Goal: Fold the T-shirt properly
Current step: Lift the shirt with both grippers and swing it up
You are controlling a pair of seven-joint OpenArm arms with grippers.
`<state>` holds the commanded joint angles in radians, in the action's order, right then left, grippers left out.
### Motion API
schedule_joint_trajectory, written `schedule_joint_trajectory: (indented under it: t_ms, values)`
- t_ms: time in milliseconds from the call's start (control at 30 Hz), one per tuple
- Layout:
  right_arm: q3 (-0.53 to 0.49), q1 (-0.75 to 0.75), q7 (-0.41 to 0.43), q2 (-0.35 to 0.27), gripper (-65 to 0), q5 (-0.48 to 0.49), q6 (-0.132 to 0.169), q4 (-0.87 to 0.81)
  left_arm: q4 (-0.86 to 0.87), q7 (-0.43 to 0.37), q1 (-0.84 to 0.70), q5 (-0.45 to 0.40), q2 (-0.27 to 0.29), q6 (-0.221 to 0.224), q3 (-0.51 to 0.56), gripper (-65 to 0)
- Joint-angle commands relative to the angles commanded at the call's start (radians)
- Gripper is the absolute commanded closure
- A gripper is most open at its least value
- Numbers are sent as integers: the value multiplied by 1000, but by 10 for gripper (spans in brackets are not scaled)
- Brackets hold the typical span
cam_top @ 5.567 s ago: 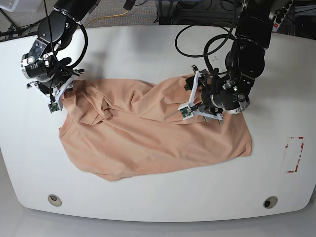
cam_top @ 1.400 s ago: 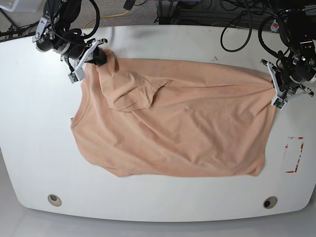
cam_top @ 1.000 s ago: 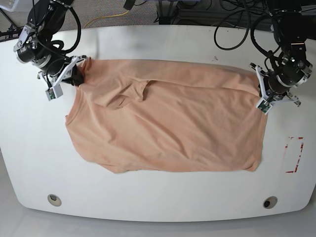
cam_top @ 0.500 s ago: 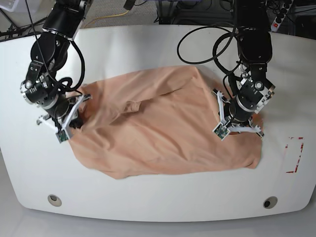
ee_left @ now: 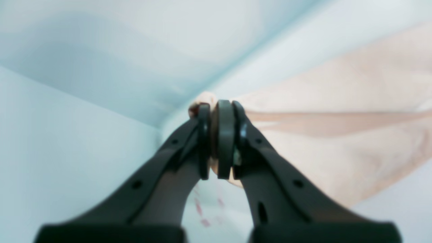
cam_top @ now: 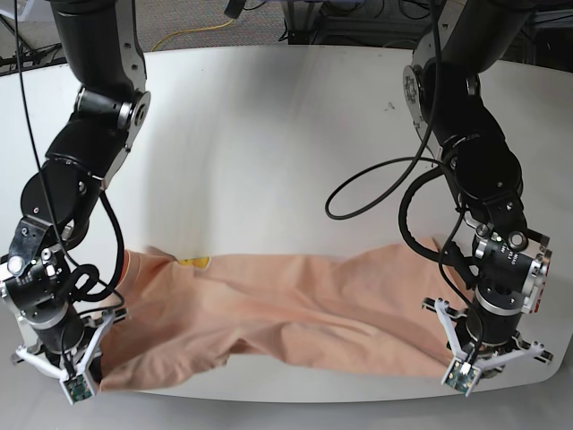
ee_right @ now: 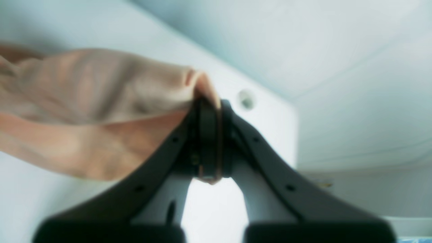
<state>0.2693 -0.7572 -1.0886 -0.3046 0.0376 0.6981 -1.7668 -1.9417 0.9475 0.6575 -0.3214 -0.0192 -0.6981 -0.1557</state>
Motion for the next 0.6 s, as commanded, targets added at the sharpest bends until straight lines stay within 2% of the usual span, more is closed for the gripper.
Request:
schedule_joint_trajectory:
  t_ms: [100, 333, 467, 600]
  values:
    - [-37, -75, -31, -17, 0, 0, 0, -6, 0, 40, 92, 6, -48, 0, -18, -6]
    - [-54, -227, -101, -21, 0, -9, 0, -31, 6, 44, 279, 6, -199, 0, -43, -6]
    - [-49, -221, -130, -21, 0, -6, 0, -31, 6, 46, 281, 6, -216, 0, -14, -6]
    - [-44, -109, -143, -20, 0, -2, 0, -87, 2, 68, 216, 5, -216, 0, 2, -6]
